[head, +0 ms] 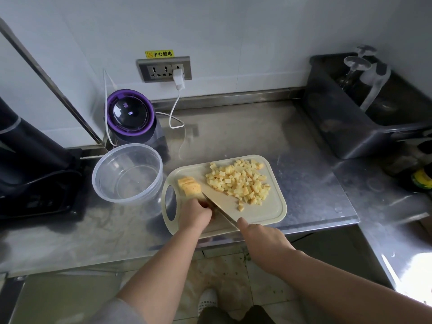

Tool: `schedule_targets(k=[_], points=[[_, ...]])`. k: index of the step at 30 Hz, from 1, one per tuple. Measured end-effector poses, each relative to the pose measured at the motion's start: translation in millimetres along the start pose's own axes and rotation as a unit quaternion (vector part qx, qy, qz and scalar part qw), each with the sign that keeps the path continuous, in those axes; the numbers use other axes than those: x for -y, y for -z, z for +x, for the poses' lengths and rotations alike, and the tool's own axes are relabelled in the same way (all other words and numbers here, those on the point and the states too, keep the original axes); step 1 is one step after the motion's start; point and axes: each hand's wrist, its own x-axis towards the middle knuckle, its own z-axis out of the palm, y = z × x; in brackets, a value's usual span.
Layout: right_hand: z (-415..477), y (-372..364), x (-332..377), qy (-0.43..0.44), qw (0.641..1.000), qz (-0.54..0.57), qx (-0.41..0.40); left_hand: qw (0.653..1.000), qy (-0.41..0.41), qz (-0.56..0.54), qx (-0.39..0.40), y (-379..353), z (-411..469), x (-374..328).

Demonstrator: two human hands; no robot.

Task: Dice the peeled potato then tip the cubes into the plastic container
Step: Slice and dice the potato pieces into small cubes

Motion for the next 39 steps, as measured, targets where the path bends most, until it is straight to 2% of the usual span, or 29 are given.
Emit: schedule_targets(k=[6, 10, 11, 13, 14, 16, 19, 21, 23, 25, 27, 31, 33, 37, 39], points=[[-10.3, 14.5, -4.6, -0.017, 1.000, 0.011, -0.005, 0.999, 0.001, -0.032, 0.017, 2.0, -0.6, -1.2], [-13.9, 27.5, -10.8, -0.019, 0.999, -0.008, -0.043, 0.996, 0.026, -0.066, 0.045, 7.4, -5.2, -7.6], [-14.5, 31.1, -12.3, -0.019, 0.998, -0.017, -0.051, 0.998, 0.014, -0.041, 0.048, 11.5, -6.4, -8.3], [-15.6, 35.5, -17.3, -0.026, 0.997, -0.016, -0.068, 0.990, -0.070, 0.122, 0.017, 22.9, -5.6, -9.0], [-16.3, 37.5, -19.9, -0.033, 0.996, -0.006, -0.079, 0.970, -0.126, 0.207, -0.002, 28.7, -6.0, -10.9], [-17.7, 39.7, -24.5, -0.048, 0.995, 0.004, -0.088, 0.909, -0.247, 0.336, 0.017, 35.8, -5.4, -17.3], [-18.7, 38.5, -28.7, -0.060, 0.995, 0.012, -0.079, 0.776, -0.364, 0.507, 0.088, 35.6, -1.8, -28.8], [-19.0, 36.6, -30.7, -0.069, 0.994, 0.034, -0.076, 0.738, -0.382, 0.547, 0.096, 34.7, 2.3, -35.2], [-19.2, 34.1, -30.8, -0.070, 0.994, 0.044, -0.070, 0.726, -0.391, 0.557, 0.098, 33.8, 6.6, -38.6], [-19.1, 31.1, -29.7, -0.066, 0.995, 0.047, -0.062, 0.738, -0.389, 0.541, 0.104, 33.1, 10.2, -37.6], [-18.6, 28.1, -27.7, -0.064, 0.995, 0.046, -0.064, 0.768, -0.375, 0.512, 0.092, 30.0, 13.2, -32.3], [-14.0, 23.2, -24.2, -0.072, 0.993, 0.029, -0.095, 0.863, -0.307, 0.401, 0.005, 10.1, 4.0, -21.4], [-11.4, 20.6, -21.0, -0.073, 0.994, 0.027, -0.079, 0.894, -0.276, 0.349, -0.047, -1.3, -5.5, -16.3], [-11.9, 12.2, -14.9, -0.066, 0.997, 0.038, -0.033, 0.941, -0.236, 0.229, -0.086, -13.0, -16.2, -1.3], [-14.1, 9.1, -13.4, -0.063, 0.997, 0.042, -0.030, 0.949, -0.222, 0.201, -0.093, -12.0, -16.4, 4.7]])
